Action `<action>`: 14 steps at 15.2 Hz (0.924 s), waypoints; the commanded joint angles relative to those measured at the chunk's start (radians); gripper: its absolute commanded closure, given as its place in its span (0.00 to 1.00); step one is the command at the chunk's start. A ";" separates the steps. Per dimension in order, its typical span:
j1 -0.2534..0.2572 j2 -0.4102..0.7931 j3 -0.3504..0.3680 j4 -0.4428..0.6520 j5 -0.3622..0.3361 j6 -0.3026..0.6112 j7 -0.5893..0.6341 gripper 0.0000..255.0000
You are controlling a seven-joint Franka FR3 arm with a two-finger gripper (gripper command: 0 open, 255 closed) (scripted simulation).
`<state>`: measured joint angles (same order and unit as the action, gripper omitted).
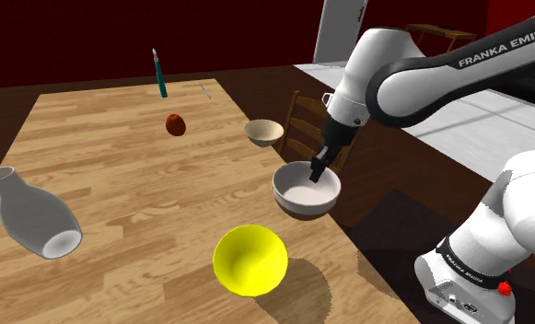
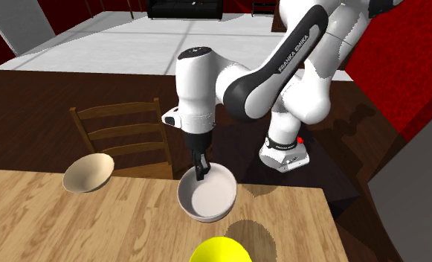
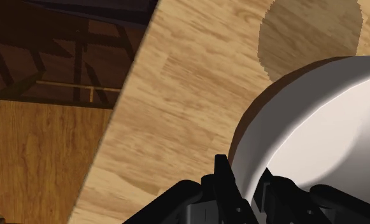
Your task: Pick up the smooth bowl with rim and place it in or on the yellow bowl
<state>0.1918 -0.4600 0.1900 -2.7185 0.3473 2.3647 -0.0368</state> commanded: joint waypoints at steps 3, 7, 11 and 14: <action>0.041 0.049 0.087 0.061 0.016 0.012 0.116 1.00; 0.064 0.127 0.169 0.142 0.007 0.031 0.230 1.00; 0.075 0.225 0.254 0.245 -0.036 0.046 0.362 1.00; 0.075 0.253 0.260 0.227 -0.038 0.093 0.361 1.00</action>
<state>0.2667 -0.2184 0.4459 -2.4901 0.3113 2.4427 0.3196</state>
